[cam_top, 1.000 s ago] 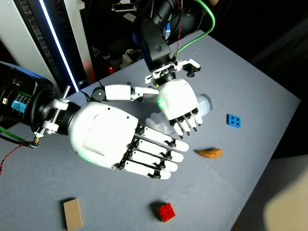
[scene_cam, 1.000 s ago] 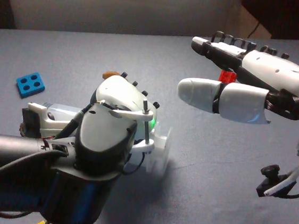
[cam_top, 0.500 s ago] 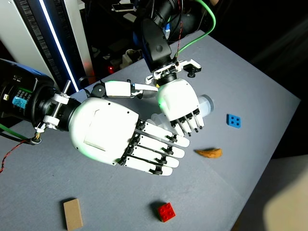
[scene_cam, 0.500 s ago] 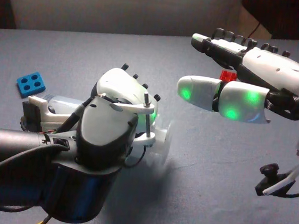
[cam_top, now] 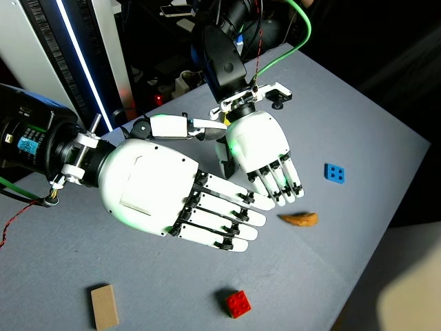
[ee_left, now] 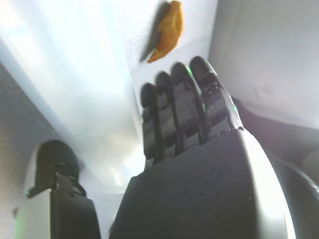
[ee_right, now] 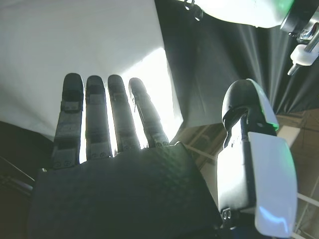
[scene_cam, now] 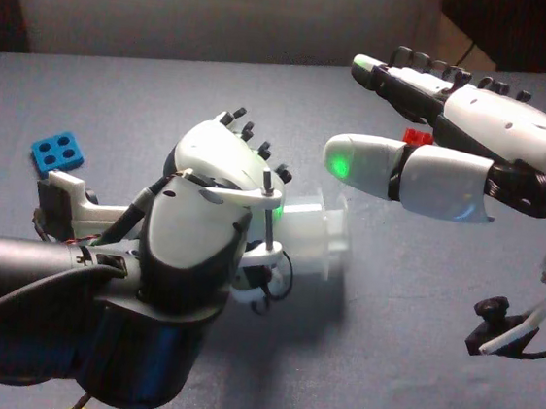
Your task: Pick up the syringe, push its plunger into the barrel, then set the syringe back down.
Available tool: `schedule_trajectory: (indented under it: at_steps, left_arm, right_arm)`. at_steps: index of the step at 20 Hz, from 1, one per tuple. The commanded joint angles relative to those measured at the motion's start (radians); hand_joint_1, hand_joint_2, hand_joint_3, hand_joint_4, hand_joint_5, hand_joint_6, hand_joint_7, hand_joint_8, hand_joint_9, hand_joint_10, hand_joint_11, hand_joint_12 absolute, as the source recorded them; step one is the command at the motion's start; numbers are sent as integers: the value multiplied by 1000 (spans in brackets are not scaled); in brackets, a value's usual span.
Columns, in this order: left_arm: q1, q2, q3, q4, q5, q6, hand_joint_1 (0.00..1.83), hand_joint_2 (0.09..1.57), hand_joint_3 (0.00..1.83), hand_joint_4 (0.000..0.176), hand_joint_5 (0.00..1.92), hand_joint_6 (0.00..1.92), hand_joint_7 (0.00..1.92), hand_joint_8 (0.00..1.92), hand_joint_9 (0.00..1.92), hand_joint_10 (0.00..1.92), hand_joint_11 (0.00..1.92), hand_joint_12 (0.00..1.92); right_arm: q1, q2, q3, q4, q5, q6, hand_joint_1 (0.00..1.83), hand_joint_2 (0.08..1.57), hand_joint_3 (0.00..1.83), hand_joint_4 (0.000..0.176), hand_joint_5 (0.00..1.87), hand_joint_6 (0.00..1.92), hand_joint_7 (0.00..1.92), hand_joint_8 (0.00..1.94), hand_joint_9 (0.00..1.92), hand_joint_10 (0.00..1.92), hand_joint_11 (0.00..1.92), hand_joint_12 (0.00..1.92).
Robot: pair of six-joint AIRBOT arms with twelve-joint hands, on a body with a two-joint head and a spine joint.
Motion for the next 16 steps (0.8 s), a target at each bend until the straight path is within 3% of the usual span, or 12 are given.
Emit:
schedule_trajectory:
  at_steps: [1, 9, 16]
  left_arm:
    - [-15, 0, -3, 78, -27, 3, 208, 984, 0, 0, 48, 0, 35, 0, 11, 0, 0, 52]
    - [-46, 30, -48, 78, -23, 3, 101, 906, 0, 0, 0, 0, 0, 0, 0, 0, 0, 0]
    - [-116, 137, -119, 47, -33, -19, 127, 923, 0, 0, 0, 0, 0, 0, 0, 0, 6, 4]
  right_arm:
    - [4, 5, -4, -36, 103, 5, 60, 1086, 0, 0, 89, 2, 87, 2, 89, 1, 0, 356]
    - [3, 5, -3, -36, 111, 5, 87, 1077, 0, 0, 84, 4, 81, 3, 76, 4, 0, 321]
    - [2, 5, -3, -36, 116, 5, 87, 1080, 2, 0, 94, 0, 95, 0, 92, 0, 0, 394]
